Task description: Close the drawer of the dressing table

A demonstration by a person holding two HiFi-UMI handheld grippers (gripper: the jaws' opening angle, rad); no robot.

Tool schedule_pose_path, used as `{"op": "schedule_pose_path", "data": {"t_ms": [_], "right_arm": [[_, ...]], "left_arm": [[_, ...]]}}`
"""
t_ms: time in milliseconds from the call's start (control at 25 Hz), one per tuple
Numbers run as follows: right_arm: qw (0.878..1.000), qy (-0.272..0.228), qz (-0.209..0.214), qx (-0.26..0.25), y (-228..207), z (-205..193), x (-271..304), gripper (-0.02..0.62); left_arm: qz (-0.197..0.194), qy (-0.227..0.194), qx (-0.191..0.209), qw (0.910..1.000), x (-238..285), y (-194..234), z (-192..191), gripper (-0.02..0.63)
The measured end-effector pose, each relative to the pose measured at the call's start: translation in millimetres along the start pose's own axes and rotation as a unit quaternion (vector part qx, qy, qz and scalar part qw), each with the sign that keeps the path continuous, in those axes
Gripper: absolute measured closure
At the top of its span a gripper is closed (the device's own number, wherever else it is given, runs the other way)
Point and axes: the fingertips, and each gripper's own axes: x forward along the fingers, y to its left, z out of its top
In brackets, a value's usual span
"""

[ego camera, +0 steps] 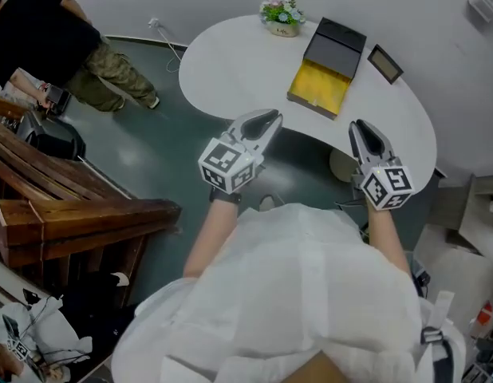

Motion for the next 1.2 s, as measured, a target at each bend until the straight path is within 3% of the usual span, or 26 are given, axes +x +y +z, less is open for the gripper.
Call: {"op": "schedule_pose_path", "data": {"t_ms": [600, 880, 1200], "right_arm": [[0.998, 0.036, -0.054, 0.010, 1, -27, 53, 0.539], [0.997, 0.054, -0.060, 0.014, -35, -29, 80, 0.525], [0.995, 0.087, -0.057, -0.002, -71, -38, 103, 0.515]], "left_arm": [[-0.103, 0.051, 0.006, 0.9933, 37, 49, -27, 0.566], [-0.138, 0.073, 0.019, 0.9876, 90, 66, -30, 0.565], [-0.176, 0.117, 0.038, 0.9767, 145, 82, -41, 0.516]]}}
